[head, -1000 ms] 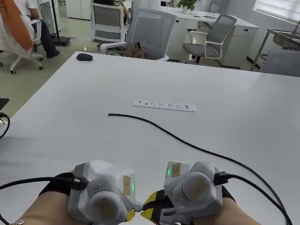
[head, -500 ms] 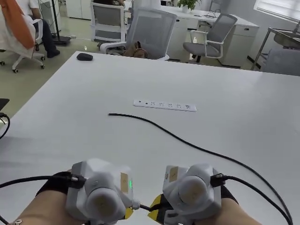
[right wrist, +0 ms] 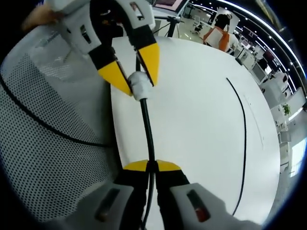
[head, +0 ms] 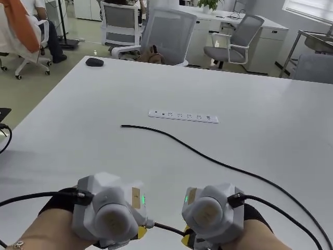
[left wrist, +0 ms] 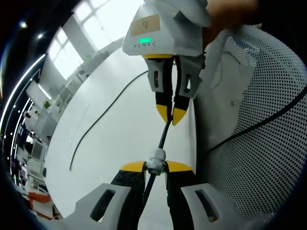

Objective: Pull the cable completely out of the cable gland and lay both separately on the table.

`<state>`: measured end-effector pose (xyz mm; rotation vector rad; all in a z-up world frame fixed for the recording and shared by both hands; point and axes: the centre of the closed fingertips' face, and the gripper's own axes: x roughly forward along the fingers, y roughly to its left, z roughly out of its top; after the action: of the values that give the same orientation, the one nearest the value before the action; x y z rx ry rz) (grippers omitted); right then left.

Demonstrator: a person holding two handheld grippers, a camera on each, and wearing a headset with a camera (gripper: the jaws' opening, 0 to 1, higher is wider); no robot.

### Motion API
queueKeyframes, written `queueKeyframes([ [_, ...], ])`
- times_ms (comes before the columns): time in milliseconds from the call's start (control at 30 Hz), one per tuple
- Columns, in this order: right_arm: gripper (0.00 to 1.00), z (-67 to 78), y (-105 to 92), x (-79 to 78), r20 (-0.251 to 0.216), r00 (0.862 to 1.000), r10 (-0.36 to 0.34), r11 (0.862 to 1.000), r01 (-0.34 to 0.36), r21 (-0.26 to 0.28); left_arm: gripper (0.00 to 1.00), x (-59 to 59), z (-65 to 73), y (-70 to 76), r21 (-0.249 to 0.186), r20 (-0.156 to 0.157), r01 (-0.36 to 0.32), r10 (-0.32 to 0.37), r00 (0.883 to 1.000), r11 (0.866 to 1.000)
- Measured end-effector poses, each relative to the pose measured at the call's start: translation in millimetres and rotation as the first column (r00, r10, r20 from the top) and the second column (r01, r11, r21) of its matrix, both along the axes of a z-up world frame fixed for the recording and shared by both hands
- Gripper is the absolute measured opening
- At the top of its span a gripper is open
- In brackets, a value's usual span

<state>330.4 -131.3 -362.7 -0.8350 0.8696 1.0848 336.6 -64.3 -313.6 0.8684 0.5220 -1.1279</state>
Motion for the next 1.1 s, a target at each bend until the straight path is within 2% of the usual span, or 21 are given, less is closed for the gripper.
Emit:
queueKeyframes([
  [200, 0.03, -7.1, -16.6, 1.4, -0.021, 0.998, -0.055, 0.997, 0.053, -0.060, 0.17, -0.7, 2.3, 0.6, -0.005, 0.002, -0.005, 0.005, 1.000, 1.000],
  [367, 0.03, -10.9, -27.3, 2.2, 0.003, 0.999, -0.042, 0.990, 0.042, -0.133, 0.17, -1.3, 2.8, 0.8, -0.005, 0.002, -0.005, 0.005, 1.000, 1.000],
  [533, 0.03, -12.1, -32.8, 2.7, -0.012, 0.998, -0.066, 0.988, 0.064, -0.143, 0.17, -0.9, 3.7, 1.5, -0.006, 0.004, -0.009, 0.009, 1.000, 1.000],
  [600, 0.09, -11.6, -31.3, 2.0, -0.013, 0.997, -0.071, 0.989, 0.069, -0.133, 0.17, 0.2, 3.5, 2.1, -0.003, 0.007, -0.010, 0.010, 1.000, 1.000],
  [667, 0.15, -8.8, -26.4, 2.9, -0.008, 0.997, -0.071, 0.992, 0.070, -0.106, 0.17, 0.3, 2.8, 3.0, 0.002, 0.007, -0.011, 0.011, 1.000, 1.000],
  [700, 0.17, -6.0, -20.1, 2.8, -0.013, 0.997, -0.079, 0.995, 0.078, -0.065, 0.17, 0.2, 2.4, 3.4, 0.007, 0.008, -0.009, 0.009, 1.000, 1.000],
  [767, 0.21, -1.1, -12.4, 4.5, -0.007, 0.997, -0.075, 0.997, 0.075, -0.019, 0.17, -0.1, 2.0, 3.4, 0.008, 0.007, -0.008, 0.008, 1.000, 1.000],
  [833, 0.22, 7.9, 4.6, 3.4, -0.011, 0.999, -0.051, 0.996, 0.051, 0.075, 0.17, 0.3, 2.6, 3.1, 0.006, 0.010, -0.009, 0.009, 1.000, 1.000],
  [900, 0.25, 21.4, 24.3, 2.0, -0.013, 0.999, -0.030, 0.982, 0.032, 0.188, 0.17, 0.9, 3.2, 2.8, 0.004, 0.012, -0.010, 0.010, 1.000, 1.000],
  [933, 0.26, 30.2, 33.5, 3.3, 0.002, 1.000, -0.024, 0.970, 0.022, 0.242, 0.17, 1.1, 3.3, 2.8, 0.004, 0.013, -0.010, 0.010, 1.000, 1.000],
  [1000, 0.26, 41.1, 42.4, 5.3, 0.029, 0.999, -0.016, 0.956, 0.006, 0.294, 0.17, 1.4, 4.0, 2.5, 0.004, 0.020, -0.008, 0.008, 1.000, 1.000],
  [1100, 0.25, 48.1, 49.5, 4.7, 0.041, 0.999, -0.005, 0.942, -0.009, 0.334, 0.17, 2.6, 6.1, 0.9, -0.003, 0.031, -0.007, 0.007, 0.999, 1.000],
])
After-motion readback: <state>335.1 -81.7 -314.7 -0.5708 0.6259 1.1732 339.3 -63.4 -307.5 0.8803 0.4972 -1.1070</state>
